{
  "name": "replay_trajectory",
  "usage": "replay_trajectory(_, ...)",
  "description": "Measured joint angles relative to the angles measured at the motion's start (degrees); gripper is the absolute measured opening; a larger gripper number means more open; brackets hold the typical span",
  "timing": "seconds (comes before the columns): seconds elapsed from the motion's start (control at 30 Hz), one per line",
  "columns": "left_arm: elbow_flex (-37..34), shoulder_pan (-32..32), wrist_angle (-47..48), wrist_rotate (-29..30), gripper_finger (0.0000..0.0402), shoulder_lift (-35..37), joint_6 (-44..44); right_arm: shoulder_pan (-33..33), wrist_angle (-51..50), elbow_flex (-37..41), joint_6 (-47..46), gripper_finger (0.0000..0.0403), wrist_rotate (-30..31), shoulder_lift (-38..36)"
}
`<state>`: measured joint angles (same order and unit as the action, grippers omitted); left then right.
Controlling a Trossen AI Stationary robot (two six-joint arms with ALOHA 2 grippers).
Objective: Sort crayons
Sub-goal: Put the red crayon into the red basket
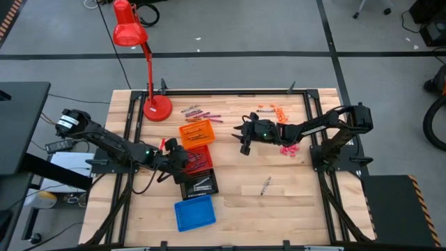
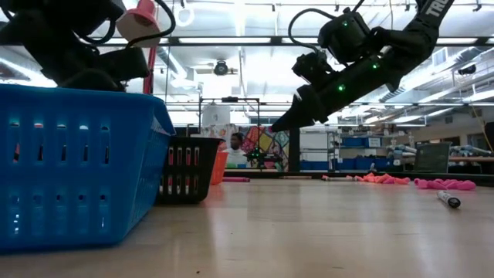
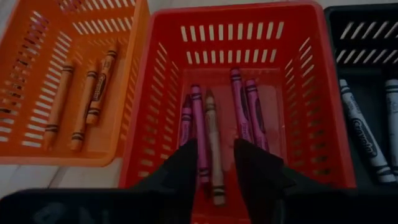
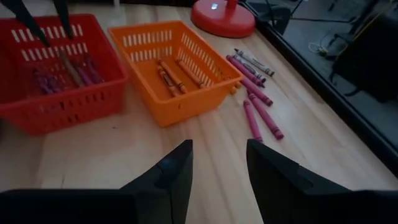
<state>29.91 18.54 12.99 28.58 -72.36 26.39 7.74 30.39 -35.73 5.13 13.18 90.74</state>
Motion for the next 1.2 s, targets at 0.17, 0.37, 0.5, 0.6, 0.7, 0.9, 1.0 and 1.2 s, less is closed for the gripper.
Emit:
replay_trajectory(0.17, 0.04, -0.03, -1.2, -0.18, 0.0147, 0.0, -2.73, 0.63, -0.15, 0.0, -2.06, 0.0153, -2.5, 0.0)
replay_trajectory(0.37, 0.07, -1.12, -5.95, 5.04, 0.0148, 0.0, -9.67, 3.07, -0.88, -1.39, -3.41, 0.0153, -2.94, 0.04)
replay_trajectory(0.5, 0.07, -2.53, -7.48, 5.62, 0.0148, 0.0, -10.76, 5.0, -0.36, -2.88, -4.51, 0.0153, -4.33, 1.0)
replay_trajectory(0.6, 0.07, -3.9, -8.61, 5.7, 0.0148, 0.0, -10.71, 6.2, -0.75, -5.69, -6.02, 0.0153, -5.57, 4.42)
replay_trajectory(0.7, 0.08, -5.13, -11.15, 5.72, 0.0148, 0.0, -10.75, 7.3, -1.29, -9.01, -6.2, 0.0153, -5.95, 9.05)
replay_trajectory(0.9, 0.13, -5.34, -11.64, 5.72, 0.0148, 0.0, -10.56, 10.45, -6.47, -17.8, -6.46, 0.0153, -11.52, 16.47)
replay_trajectory(1.0, 0.13, -5.07, -12.03, 5.68, 0.0148, 0.0, -10.67, 11.6, -12.29, -22.38, -6.46, 0.0153, -11.79, 19.51)
replay_trajectory(1.2, 0.13, -5.07, -11.97, 5.68, 0.0148, 0.0, -10.7, 11.85, -22.73, -30.32, -5.61, 0.0153, -10.56, 23.79)
